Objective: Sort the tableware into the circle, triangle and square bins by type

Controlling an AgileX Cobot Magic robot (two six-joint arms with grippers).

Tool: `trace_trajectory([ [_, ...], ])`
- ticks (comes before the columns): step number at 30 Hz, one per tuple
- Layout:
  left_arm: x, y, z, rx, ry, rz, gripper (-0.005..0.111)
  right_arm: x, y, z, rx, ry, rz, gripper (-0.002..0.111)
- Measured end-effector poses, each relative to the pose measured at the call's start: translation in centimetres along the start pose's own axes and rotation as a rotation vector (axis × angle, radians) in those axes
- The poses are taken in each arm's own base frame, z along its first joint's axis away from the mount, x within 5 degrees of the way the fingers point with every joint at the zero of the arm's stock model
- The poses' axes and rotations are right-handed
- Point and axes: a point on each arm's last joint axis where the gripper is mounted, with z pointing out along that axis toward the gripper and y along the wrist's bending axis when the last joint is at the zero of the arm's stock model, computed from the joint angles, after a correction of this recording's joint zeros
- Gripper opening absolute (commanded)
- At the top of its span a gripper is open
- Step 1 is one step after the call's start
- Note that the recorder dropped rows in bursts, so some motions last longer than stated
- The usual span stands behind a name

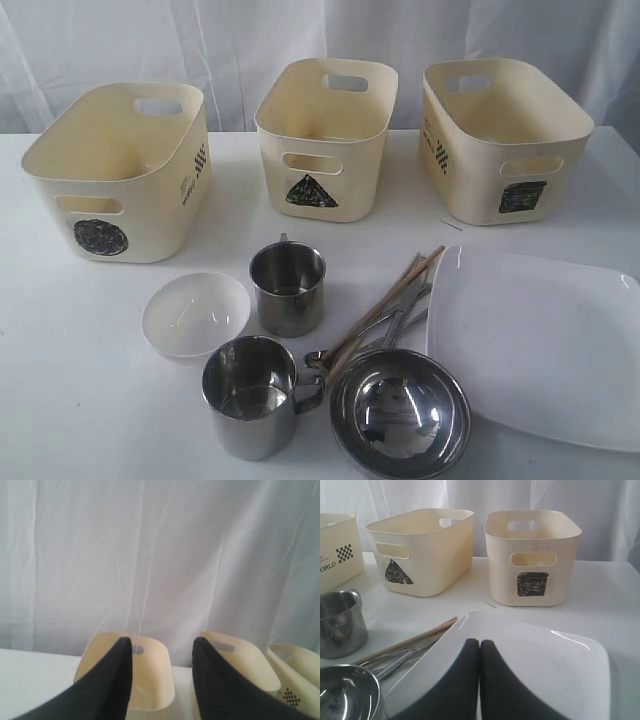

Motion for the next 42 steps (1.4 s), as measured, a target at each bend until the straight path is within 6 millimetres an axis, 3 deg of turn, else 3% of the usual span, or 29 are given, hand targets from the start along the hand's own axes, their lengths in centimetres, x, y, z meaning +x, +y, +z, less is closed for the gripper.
trace_trajectory([
  [14, 4.1, 3.4, 5.9, -0.072, 0.324, -0.133, 0.044, 0.0, 0.0, 0.0, 0.0, 0.0, 0.0, 0.0],
  [27, 5.1, 3.9, 6.8, -0.072, 0.387, -0.167, 0.044, 0.0, 0.0, 0.0, 0.0, 0.0, 0.002, 0.0],
  [37, 7.4, 5.2, 8.4, -0.093, 0.515, -0.219, 0.044, 0.0, 0.0, 0.0, 0.0, 0.0, 0.002, 0.0],
  [42, 7.6, 4.4, 8.7, 0.004, 0.552, -0.234, 0.044, 0.0, 0.0, 0.0, 0.0, 0.0, 0.002, 0.0],
])
